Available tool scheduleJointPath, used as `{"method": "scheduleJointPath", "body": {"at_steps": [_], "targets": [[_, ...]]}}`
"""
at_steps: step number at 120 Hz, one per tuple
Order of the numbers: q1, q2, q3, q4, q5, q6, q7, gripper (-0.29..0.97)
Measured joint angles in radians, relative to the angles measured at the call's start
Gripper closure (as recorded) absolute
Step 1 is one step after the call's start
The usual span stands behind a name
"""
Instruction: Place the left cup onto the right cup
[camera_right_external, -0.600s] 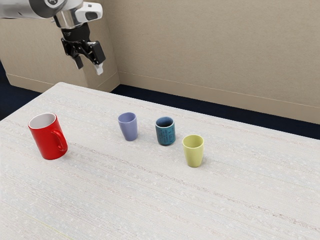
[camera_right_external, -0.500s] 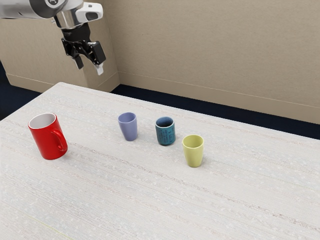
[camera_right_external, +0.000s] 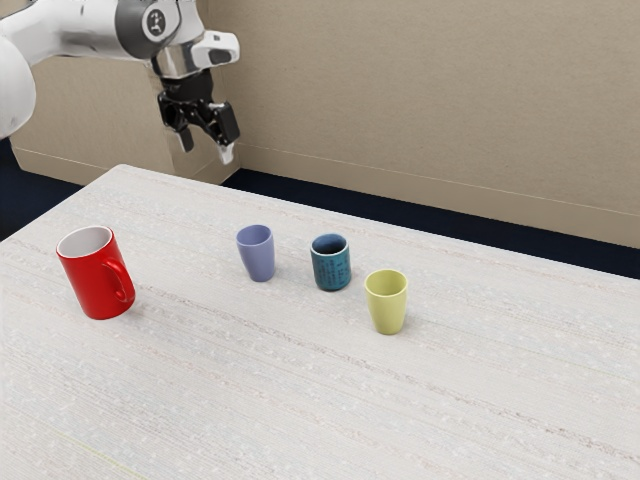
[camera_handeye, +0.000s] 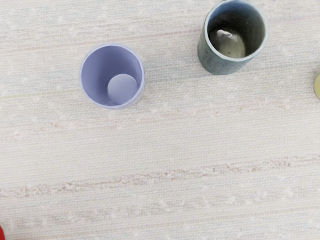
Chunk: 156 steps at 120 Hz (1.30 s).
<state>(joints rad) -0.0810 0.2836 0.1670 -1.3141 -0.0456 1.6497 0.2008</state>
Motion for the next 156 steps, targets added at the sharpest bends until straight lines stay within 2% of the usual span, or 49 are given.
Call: {"method": "scheduleJointPath", "body": {"at_steps": [28, 54, 91, 118, 131, 156], "targets": [[0.0, 0.17, 0.068, 0.076, -0.059, 0.043, 0.002, 0.0], [0.048, 0.335, 0.063, 0.235, -0.075, 0.063, 0.009, 0.0], [0.079, 0.436, 0.043, 0.263, -0.078, 0.083, 0.03, 0.0], [0.094, 0.479, 0.04, 0.266, -0.079, 0.161, 0.04, 0.0], [0.111, 0.54, 0.036, 0.329, -0.079, 0.195, 0.044, 0.0], [0.128, 0.613, 0.035, 0.342, -0.104, 0.239, 0.05, 0.0]]}}
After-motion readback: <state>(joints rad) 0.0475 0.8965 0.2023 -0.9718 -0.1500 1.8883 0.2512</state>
